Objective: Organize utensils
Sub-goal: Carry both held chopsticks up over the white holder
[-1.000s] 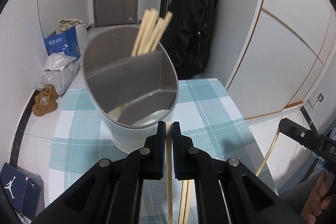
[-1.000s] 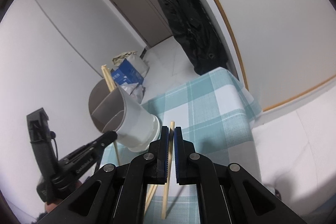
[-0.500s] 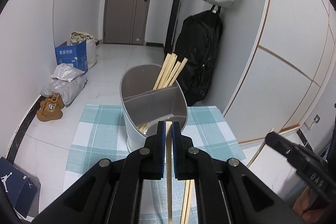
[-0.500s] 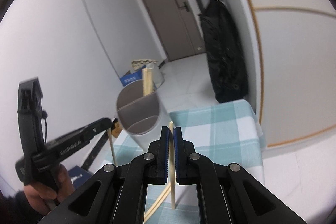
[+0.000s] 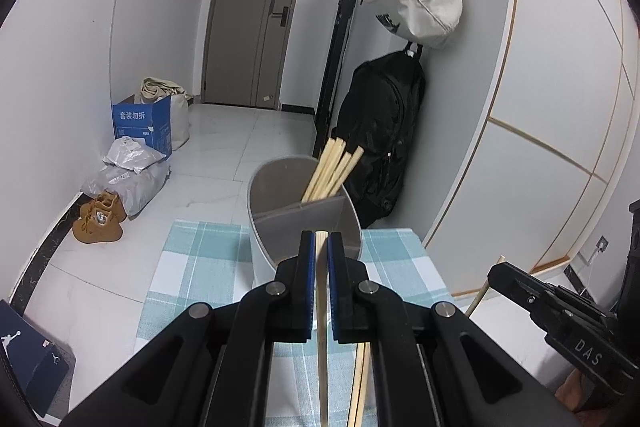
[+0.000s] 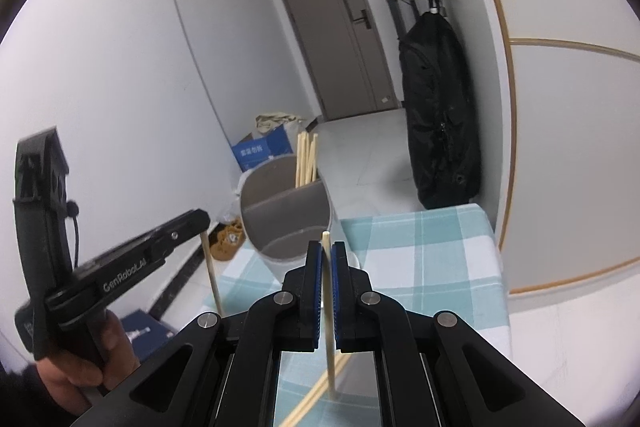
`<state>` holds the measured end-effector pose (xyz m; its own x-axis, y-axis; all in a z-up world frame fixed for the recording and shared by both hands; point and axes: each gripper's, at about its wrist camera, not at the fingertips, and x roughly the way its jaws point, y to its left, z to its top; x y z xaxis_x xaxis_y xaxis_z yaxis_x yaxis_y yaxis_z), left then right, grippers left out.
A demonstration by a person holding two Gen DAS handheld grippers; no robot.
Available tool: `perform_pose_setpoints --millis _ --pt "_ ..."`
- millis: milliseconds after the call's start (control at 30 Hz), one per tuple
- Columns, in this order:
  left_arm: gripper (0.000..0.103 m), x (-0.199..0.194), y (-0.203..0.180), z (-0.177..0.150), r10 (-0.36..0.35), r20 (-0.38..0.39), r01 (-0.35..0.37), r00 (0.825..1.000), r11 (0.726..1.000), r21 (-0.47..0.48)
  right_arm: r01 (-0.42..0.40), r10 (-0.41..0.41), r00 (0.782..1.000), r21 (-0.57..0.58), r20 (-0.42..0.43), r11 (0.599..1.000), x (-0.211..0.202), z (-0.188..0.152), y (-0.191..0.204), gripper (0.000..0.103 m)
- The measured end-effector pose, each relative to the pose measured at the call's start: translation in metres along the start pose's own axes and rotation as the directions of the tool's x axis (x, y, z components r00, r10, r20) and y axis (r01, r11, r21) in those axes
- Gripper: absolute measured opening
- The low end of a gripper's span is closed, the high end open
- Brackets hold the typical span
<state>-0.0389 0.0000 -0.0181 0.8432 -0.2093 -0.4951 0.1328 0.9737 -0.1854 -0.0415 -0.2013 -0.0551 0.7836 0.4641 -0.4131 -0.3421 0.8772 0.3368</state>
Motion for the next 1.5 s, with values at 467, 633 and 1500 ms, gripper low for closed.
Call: perform_pose_setpoints --millis 467,633,1500 --pt "0.002 -0.013 0.009 0.057 -0.010 0.095 0.015 0.995 0.999 -0.052 -0.079 0.079 0.997 0.032 0.000 0.996 -0.006 0.066 0.019 0.004" --pt "0.002 -0.007 0.012 0.077 0.005 0.090 -0.001 0.996 0.999 -0.039 -0.090 0.089 0.996 0.022 0.032 0.996 -0.002 0.092 0.027 0.004" --pt "0.002 0.045 0.045 0.150 0.089 0.184 -0.076 0.979 0.994 -0.078 -0.122 0.118 0.989 0.047 0.093 0.991 0.095 0.181 0.037 0.004"
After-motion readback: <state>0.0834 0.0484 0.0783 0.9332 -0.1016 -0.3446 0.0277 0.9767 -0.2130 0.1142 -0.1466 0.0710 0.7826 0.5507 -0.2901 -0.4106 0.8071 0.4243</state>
